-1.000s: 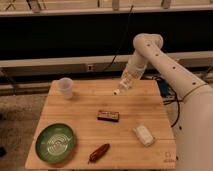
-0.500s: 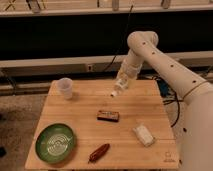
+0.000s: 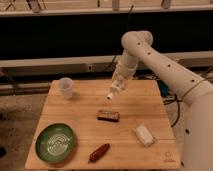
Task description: Place the bottle in the ceramic bowl
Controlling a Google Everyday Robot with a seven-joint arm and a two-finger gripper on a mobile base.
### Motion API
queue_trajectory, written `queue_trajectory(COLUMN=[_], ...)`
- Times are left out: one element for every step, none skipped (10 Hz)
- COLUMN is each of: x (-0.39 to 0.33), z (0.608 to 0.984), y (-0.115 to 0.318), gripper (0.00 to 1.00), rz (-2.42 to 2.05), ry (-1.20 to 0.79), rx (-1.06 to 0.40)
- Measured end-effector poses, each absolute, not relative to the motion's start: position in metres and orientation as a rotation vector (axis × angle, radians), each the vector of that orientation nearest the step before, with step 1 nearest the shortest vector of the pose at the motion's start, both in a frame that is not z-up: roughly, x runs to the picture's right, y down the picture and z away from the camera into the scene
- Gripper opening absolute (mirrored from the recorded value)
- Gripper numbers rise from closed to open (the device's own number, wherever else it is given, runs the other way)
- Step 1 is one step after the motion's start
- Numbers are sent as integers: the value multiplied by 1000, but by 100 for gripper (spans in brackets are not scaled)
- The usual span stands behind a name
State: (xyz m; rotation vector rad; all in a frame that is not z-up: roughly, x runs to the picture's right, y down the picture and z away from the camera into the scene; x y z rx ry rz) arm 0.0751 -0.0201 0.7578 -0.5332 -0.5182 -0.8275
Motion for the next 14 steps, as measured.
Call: queue_trajectory(x=[71,67,63,55,42,39,35,31,24,21,13,-2,-8,-11], z=[756,751,747,744,739,736,732,728,724,722,718,711,707,705], y=[-18,-15,-12,-9,-8,-7,-5,-2,1,3,7,13,17,21], gripper=[0,0,0,0,0,0,0,0,0,0,0,0,0,0], rz=[-842,-867,-883,-901,-925,-939,-956,-975,-996,-1010,-1030,-1059,-1074,-1089], ry=[-523,-529,-532,-538,-544,-543,-544,-545,-547,-549,-552,-557,-563,-564], rx=[-535,-535,-533,-530,-525,-523,-519,-516,-512,-509,-503,-495,-492,-491])
